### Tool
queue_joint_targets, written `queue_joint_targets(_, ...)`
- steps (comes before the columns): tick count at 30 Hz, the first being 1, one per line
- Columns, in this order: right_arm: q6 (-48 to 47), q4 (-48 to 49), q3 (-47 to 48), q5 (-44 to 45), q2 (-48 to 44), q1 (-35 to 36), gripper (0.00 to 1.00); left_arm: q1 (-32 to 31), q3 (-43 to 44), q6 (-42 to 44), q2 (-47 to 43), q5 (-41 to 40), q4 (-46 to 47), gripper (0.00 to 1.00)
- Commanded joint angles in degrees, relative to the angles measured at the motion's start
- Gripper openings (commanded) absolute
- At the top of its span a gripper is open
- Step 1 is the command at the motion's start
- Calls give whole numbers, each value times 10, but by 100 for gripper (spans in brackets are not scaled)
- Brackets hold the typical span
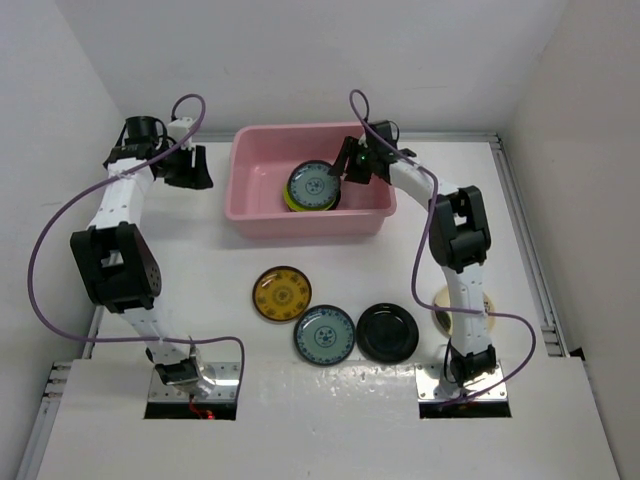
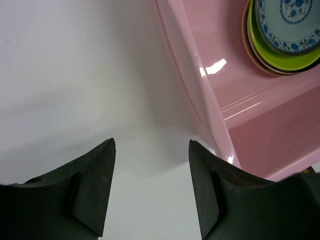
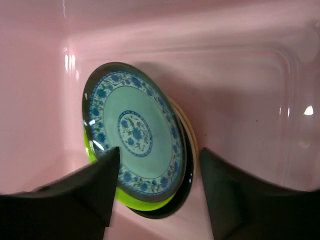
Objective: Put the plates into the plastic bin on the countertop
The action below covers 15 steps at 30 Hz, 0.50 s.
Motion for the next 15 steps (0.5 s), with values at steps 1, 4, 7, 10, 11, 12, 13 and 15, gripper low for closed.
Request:
queue_joint_targets(1, -35, -30, 22, 0, -2, 4, 67, 3, 32, -2, 9, 3, 10, 63)
queue_joint_targets(4, -61, -57, 25, 27, 12, 14, 74, 3, 44, -2, 20, 3, 10, 63)
queue_joint_targets(7, -70, -75, 42, 42, 32, 14, 74, 3, 55, -2, 26, 3, 10, 63)
queue_joint_targets(10, -72, -71, 53, 48, 37, 16, 74, 3, 55, -2, 32, 3, 10, 63)
queue_joint_targets(11, -76, -71, 53, 49, 32, 16, 74, 3, 55, -2, 32, 3, 10, 63)
queue_joint_targets(12, -77, -69, 56, 48, 30, 16, 74, 3, 55, -2, 32, 3, 10, 63)
queue_joint_targets(13, -80, -67, 56, 49, 16, 18, 74, 3, 55, -2, 32, 3, 10, 63)
queue_joint_targets(15, -103, -69, 59, 51, 1, 22, 74, 3, 55, -2, 32, 3, 10, 63)
